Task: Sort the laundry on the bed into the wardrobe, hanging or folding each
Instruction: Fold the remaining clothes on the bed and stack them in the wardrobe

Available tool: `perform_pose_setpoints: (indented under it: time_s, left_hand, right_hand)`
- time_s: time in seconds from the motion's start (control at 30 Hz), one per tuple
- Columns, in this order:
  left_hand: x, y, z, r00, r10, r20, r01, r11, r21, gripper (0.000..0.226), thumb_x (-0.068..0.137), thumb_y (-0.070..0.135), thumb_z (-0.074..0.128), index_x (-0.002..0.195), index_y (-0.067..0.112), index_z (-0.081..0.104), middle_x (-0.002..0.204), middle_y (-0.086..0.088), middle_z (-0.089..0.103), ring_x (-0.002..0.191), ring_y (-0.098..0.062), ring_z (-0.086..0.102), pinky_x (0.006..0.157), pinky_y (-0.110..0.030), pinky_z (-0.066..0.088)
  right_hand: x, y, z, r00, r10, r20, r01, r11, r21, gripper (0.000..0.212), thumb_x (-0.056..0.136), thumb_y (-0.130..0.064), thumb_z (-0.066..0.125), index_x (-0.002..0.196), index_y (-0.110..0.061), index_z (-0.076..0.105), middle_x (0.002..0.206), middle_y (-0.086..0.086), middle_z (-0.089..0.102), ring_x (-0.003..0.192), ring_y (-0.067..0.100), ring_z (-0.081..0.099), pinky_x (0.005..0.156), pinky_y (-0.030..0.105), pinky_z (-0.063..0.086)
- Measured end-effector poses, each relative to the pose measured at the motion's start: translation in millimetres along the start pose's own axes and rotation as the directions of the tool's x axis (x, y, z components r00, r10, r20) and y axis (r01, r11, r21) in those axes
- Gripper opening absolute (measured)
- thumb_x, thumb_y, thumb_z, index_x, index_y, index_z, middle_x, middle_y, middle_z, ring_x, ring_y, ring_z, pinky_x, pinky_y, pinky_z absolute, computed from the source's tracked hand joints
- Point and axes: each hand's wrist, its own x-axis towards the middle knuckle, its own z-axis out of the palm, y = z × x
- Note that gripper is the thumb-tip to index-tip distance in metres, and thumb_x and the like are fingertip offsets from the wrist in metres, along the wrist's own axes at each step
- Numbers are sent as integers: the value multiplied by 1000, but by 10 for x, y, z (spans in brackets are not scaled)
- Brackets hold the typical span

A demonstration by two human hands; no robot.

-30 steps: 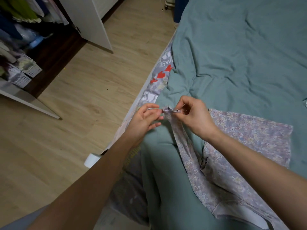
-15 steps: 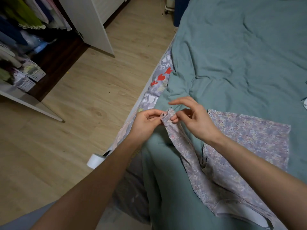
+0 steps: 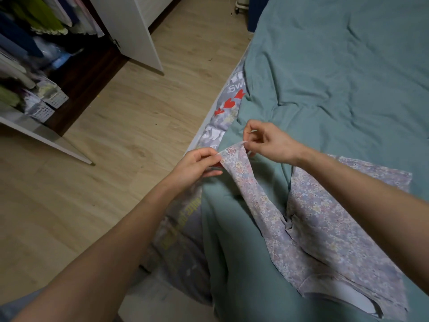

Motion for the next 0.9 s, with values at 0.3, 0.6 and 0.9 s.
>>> perform_pose_setpoints:
  time_s: [0.3,0.6,0.9]
  left_hand:
    - [-1,-129,-115,943,-217,-254,187,973,-135,7,89,4,64,90,6,58,85,-13,70,61,-13,70,57,-24,58]
    - [33,-783,-251,838,-9,-546,325,812,485,20,78,-4,58,83,12,49,78,-1,51,71,-19,49,63,-26,35]
    - [262,-894,-178,843,-29,-537,360,772,524,49,86,41,66,57,7,46,60,-8,43,74,-26,49,65,-35,33]
  right_hand:
    - [463,-71,361,962,169,214,-188,979,75,18,91,8,49,100,-8,50,60,8,48,45,12,50,49,23,46]
    - [449,313,1095,988,146,45,-142,987,-76,14,89,3,50,97,-7,56,73,9,59,58,16,57,55,36,55]
    - [-787,904,647,945,315,-83,-326,899,-294,30,74,13,43,78,-9,64,73,4,67,67,19,60,68,28,48]
